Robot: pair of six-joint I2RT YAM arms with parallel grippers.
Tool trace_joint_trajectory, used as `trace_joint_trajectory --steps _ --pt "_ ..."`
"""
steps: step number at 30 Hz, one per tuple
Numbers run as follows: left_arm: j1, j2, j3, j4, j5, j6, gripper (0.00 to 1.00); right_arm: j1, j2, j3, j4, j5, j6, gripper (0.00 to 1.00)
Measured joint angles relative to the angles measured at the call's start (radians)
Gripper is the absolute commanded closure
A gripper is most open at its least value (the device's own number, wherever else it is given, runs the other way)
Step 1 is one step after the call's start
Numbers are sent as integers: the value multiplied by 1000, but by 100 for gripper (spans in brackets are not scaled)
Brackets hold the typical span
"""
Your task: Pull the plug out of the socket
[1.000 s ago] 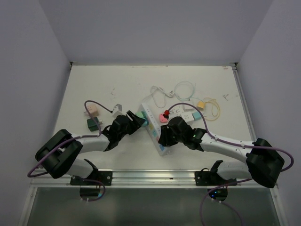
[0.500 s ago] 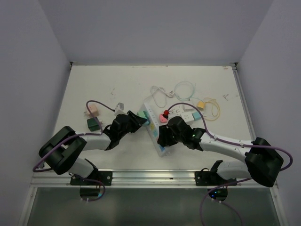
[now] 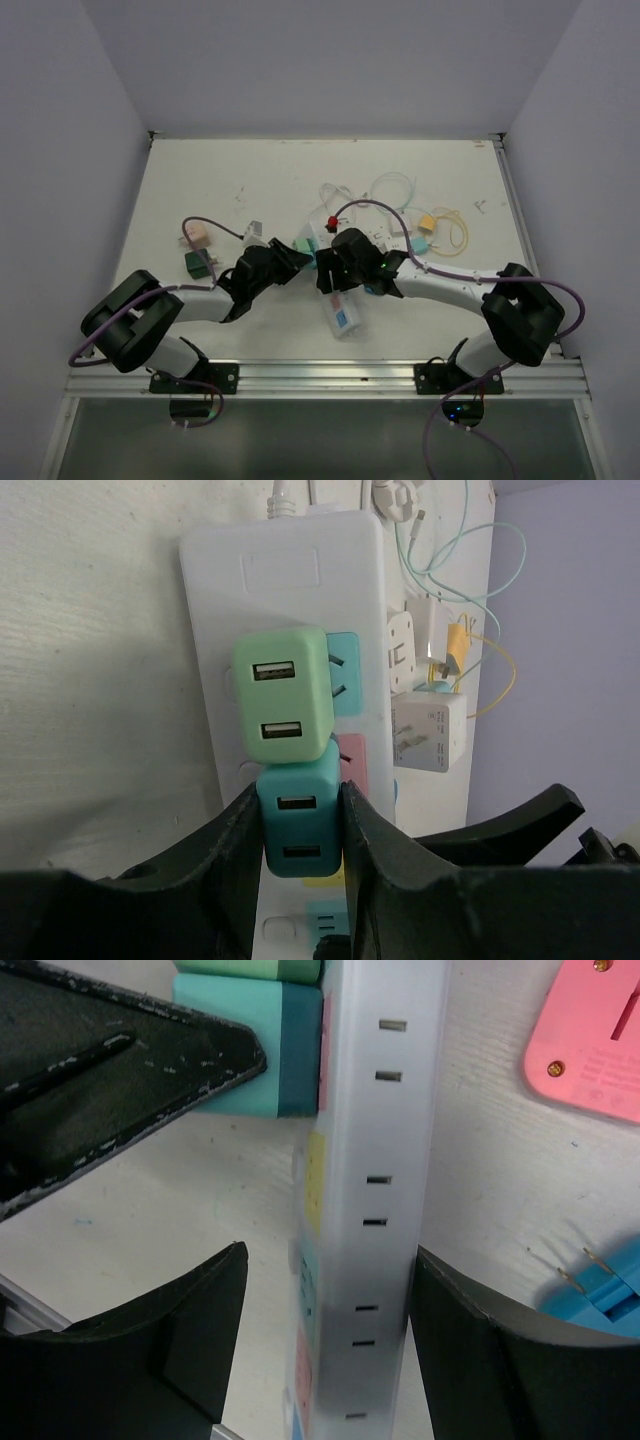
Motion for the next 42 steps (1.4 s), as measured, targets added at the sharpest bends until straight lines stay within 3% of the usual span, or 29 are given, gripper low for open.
trace_joint_trajectory --steps 3,7,11,14,31,42 --pt "0 -10 -12 5 10 0 92 -3 47 18 9 -1 0 35" --pt "0 -19 -27 14 23 0 95 -8 89 24 15 -7 3 46" --pt "0 -32 -41 16 26 -3 97 -17 101 28 17 -14 11 79" --pt "1 -43 -51 15 22 -8 100 -23 101 28 19 -24 16 99" --pt "0 -55 -96 77 25 -26 100 -93 98 -8 63 -160 16 100" --pt "-2 -177 -134 -8 17 -33 100 -99 98 -10 55 -191 21 100"
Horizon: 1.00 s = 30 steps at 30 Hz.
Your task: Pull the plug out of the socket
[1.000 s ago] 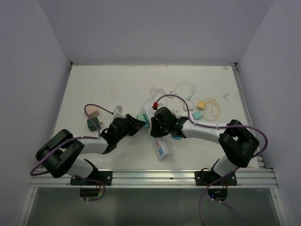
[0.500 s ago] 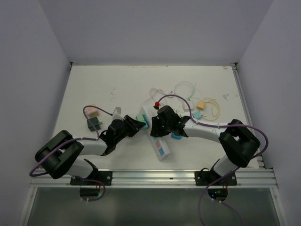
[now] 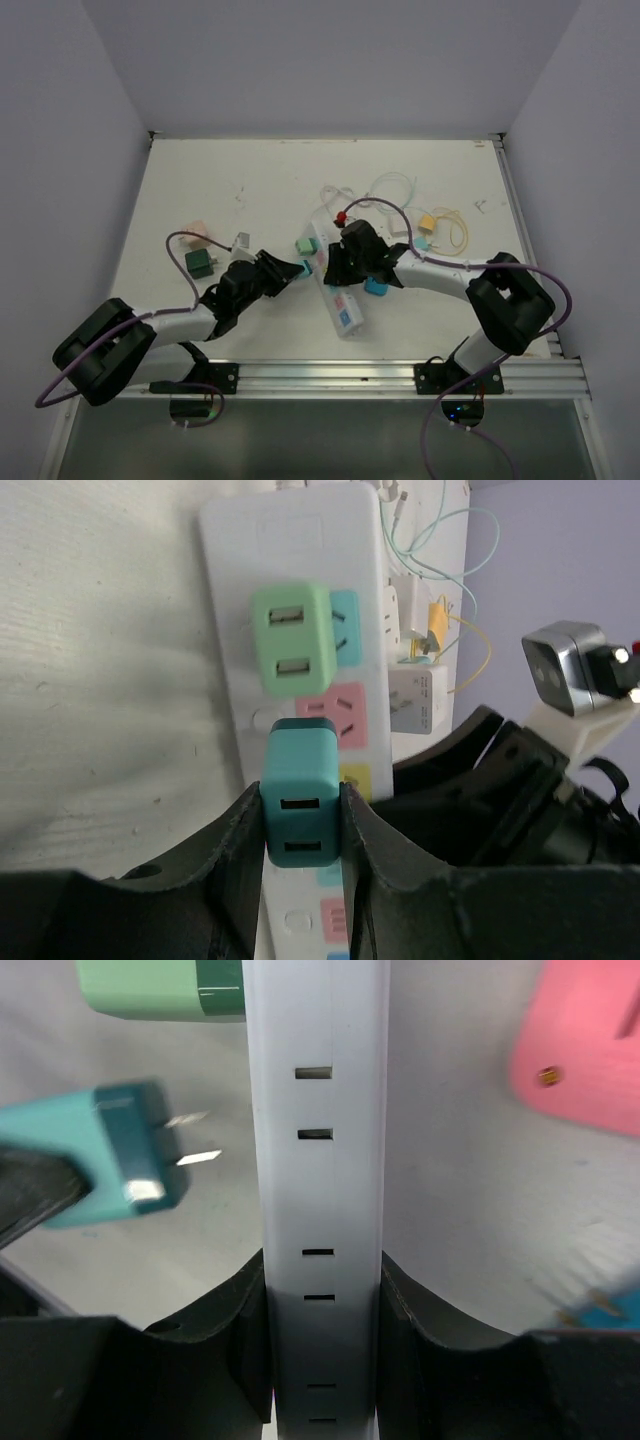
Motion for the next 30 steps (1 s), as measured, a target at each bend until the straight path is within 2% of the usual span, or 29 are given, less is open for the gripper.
trace_joint_trajectory --steps 8,17,24,30 --pt "0 -105 -67 -8 -7 -1 100 -102 -8 0 6 145 41 100" --pt "1 -127 -75 -86 -52 4 100 -101 -71 -51 1 146 19 100" --pt "45 17 -48 -76 -34 36 100 -101 -249 -118 -112 123 -23 100" --pt "87 179 75 -34 25 89 100 -101 -449 -119 -143 120 -47 100"
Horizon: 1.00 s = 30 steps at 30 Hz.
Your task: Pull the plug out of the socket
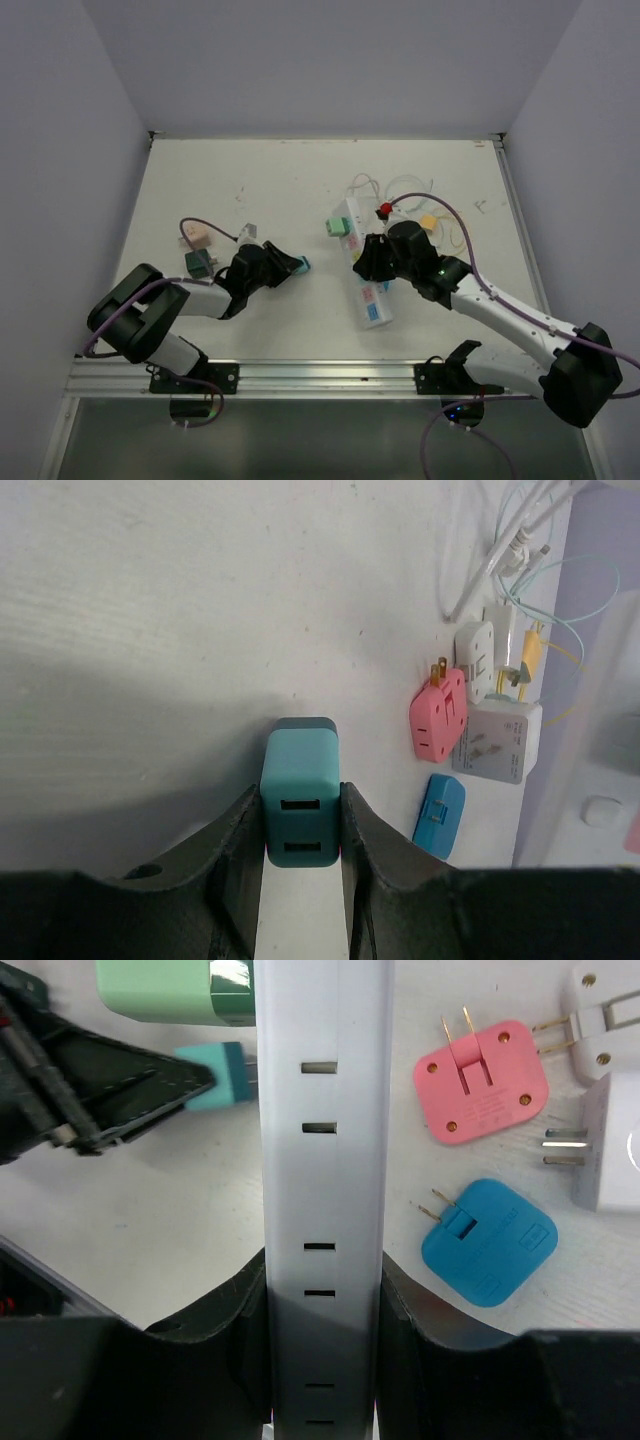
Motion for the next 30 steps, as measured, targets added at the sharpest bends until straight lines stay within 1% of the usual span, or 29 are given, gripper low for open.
trace_joint_trajectory --steps 3,4,7,8,9,10,12,13,15,16,18,19,21,22,24,30 --pt "14 92 70 29 37 16 96 -1 -85 0 -6 0 -14 100" --pt "18 129 96 45 51 17 92 -1 -108 0 -10 1 -18 100" --pt "24 231 173 87 96 16 85 -1 -150 0 -21 3 -30 100" --pt "26 264 200 101 114 16 79 -1 -158 0 -25 3 -32 100" --pt "26 293 222 114 127 16 76 -1 -162 0 -27 3 -33 100" --pt "26 322 245 129 142 15 69 -1 -164 0 -31 3 -34 100" --pt "26 362 279 148 164 15 60 -1 -165 0 -38 3 -38 100" --pt "26 373 289 154 171 16 49 -1 -165 0 -42 3 -39 100" --pt "26 383 294 155 180 14 39 -1 -165 0 -53 2 -41 100" --pt "26 383 294 164 187 12 31 -1 -165 0 -56 3 -42 100" --pt "26 380 295 182 193 16 24 -1 -165 0 -62 3 -44 100" --pt "26 375 294 185 194 16 18 -1 -165 0 -63 3 -46 100" --pt "26 360 289 184 193 17 11 -1 -165 0 -64 3 -48 100" --pt "26 348 280 183 192 17 5 -1 -165 0 -64 3 -50 100" --pt "26 319 256 180 189 16 0 -1 -165 0 -68 3 -53 100" --pt "26 179 194 89 161 20 0 -1 -145 0 -76 2 -64 100"
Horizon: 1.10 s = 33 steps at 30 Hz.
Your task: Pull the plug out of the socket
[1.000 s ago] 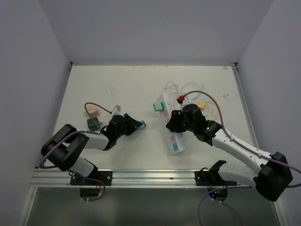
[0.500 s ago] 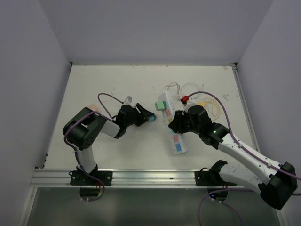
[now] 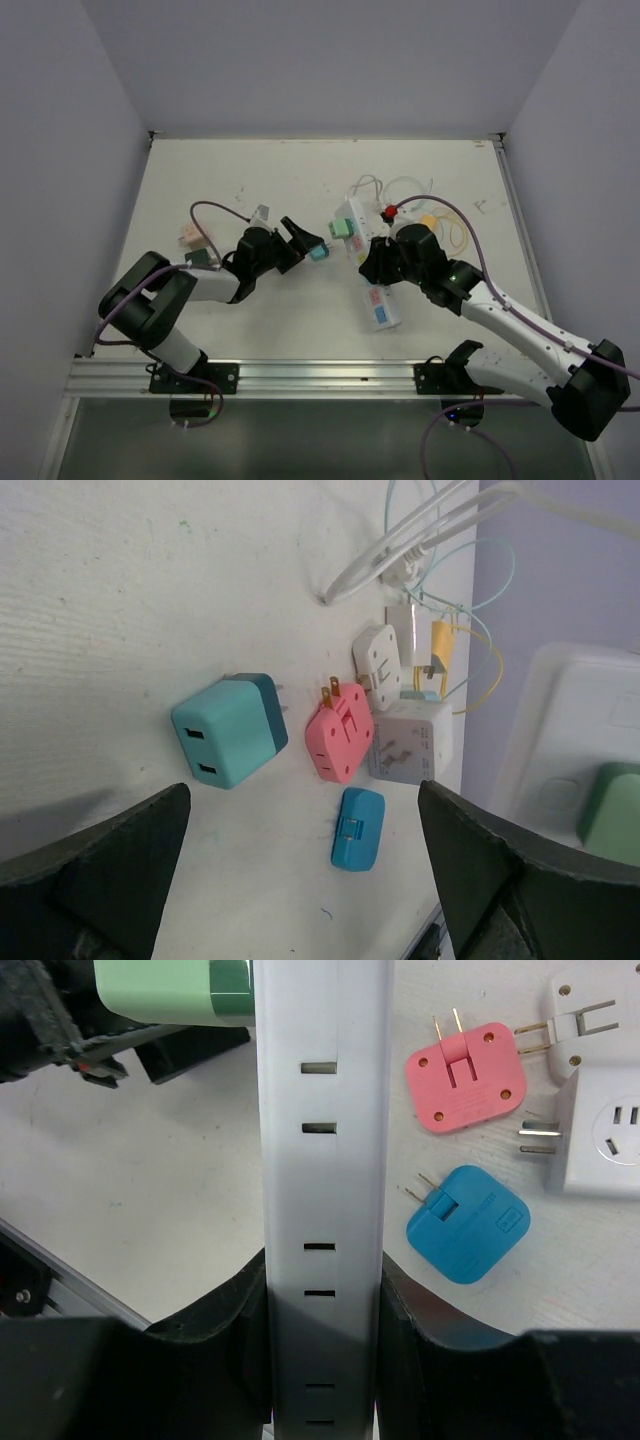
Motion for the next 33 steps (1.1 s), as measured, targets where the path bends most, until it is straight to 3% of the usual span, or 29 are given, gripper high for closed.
trace_joint_trajectory --steps 12,18,26,33 --pt "0 -371 -63 -127 -47 45 0 2 49 0 2 -55 -16 100" --pt "-2 -441 -87 -123 -10 48 2 32 75 0 18 -80 -21 100" --pt "-43 -413 -87 -115 6 48 15 81 110 0 22 -103 -26 100" --pt "-79 -375 -81 -116 1 43 35 92 110 0 30 -108 -26 100"
